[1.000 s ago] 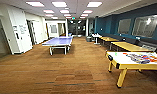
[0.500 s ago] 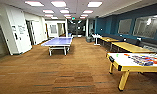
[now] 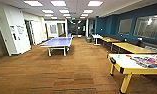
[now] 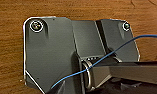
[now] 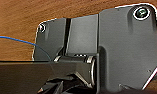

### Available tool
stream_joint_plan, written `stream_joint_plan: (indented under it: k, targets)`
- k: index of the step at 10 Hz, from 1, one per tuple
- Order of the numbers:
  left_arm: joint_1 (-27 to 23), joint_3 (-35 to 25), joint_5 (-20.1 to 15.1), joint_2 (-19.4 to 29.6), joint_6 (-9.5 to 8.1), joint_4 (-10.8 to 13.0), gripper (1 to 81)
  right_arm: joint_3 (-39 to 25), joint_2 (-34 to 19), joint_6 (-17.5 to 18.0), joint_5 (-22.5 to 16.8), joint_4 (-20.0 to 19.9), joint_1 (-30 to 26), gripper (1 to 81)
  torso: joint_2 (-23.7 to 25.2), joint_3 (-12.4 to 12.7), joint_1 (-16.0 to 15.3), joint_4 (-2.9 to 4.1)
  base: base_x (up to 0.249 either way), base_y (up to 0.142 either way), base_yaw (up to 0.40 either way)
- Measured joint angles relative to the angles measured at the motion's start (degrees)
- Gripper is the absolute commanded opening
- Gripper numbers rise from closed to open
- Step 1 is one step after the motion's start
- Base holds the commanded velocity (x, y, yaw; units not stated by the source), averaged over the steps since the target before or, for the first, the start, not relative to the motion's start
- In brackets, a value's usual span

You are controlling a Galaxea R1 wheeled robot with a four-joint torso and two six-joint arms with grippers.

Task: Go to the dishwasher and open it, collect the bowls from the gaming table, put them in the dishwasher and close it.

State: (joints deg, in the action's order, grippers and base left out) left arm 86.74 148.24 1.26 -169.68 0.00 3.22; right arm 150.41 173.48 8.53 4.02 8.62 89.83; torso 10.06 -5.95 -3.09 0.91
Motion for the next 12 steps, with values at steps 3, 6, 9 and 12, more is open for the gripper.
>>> stream_joint_plan:
  k: [3, 6, 9, 12]
  targets:
    - [-0.02, 0.00, 0.01, -0.02, 0.00, 0.00, 81.1, 0.00, -0.02, 0.01, 0.02, 0.00, -0.01, 81.1, -0.02, 0.00, -0.02, 0.00, 0.167, 0.000, 0.000]
    - [0.00, 0.00, 0.01, -0.11, 0.00, 0.00, 81.1, 0.01, -0.02, 0.01, 0.00, 0.00, 0.00, 81.1, 0.00, 0.00, 0.00, 0.00, 0.167, 0.000, 0.000]
    - [0.00, 0.05, -0.02, -0.13, 0.00, 0.00, 81.1, 0.01, 0.02, 0.00, 0.00, 0.00, 0.00, 81.1, 0.00, 0.00, 0.00, 0.00, 0.164, 0.000, 0.000]
    - [-0.05, 0.05, 0.04, -0.13, 0.00, -0.02, 81.1, 0.01, 0.00, 0.00, 0.02, 0.00, -0.20, 81.1, -0.02, 0.00, -0.05, 0.00, 0.089, 0.000, 0.000]
